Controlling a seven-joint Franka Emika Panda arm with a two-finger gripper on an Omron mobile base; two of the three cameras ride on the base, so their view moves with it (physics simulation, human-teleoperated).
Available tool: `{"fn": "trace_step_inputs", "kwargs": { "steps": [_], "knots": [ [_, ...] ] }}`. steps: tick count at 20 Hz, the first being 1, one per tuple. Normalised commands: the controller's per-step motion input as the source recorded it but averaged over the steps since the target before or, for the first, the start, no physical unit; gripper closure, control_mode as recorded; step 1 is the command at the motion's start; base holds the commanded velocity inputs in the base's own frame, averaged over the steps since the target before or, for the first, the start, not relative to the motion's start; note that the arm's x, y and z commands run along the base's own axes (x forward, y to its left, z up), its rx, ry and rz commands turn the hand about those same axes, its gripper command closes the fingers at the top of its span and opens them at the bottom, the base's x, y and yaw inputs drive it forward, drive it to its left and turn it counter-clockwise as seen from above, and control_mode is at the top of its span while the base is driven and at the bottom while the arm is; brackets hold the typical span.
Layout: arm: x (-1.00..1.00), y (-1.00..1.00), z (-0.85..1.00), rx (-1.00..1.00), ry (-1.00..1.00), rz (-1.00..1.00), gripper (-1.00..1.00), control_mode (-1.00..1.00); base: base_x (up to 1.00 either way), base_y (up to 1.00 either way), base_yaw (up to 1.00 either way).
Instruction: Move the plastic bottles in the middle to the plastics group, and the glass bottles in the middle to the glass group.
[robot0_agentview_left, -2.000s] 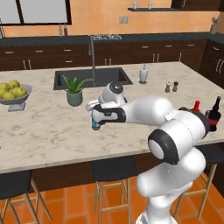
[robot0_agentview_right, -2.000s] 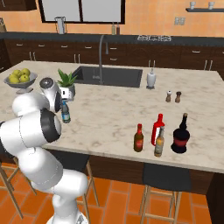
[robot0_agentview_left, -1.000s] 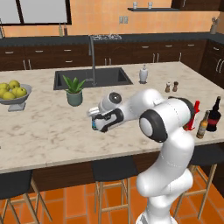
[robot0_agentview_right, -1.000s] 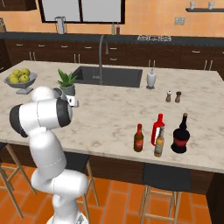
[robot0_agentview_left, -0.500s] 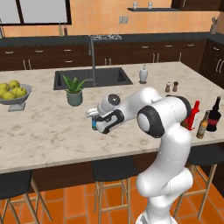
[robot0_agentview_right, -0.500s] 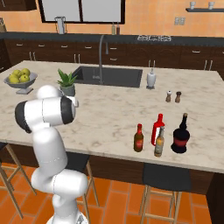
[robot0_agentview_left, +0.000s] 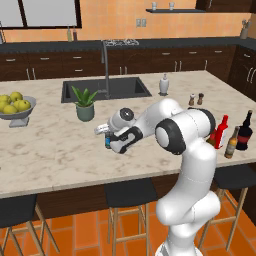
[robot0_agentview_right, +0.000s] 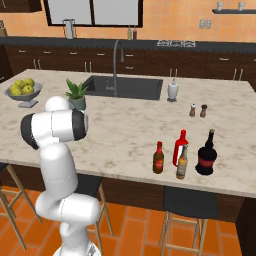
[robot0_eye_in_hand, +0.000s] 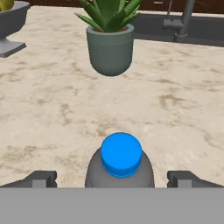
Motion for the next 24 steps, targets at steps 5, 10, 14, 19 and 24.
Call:
{"fn": "trace_step_inputs", "kwargs": {
  "steps": [5, 10, 14, 19, 24],
  "knots": [
    [0.01, 0.01, -0.04, 0.00, -0.01, 0.00, -1.00, -1.00, 0.00, 0.00, 0.00],
    [0.06, 0.00, 0.00, 0.00, -0.03, 0.00, -1.00, -1.00, 0.00, 0.00, 0.00],
    [0.14, 0.00, -0.04, 0.00, 0.00, 0.00, -1.00, -1.00, 0.00, 0.00, 0.00],
    [0.02, 0.01, -0.04, 0.00, 0.00, 0.00, -1.00, -1.00, 0.00, 0.00, 0.00],
    [0.01, 0.00, 0.00, 0.00, 0.00, 0.00, -1.00, -1.00, 0.00, 0.00, 0.00]
  ]
}}
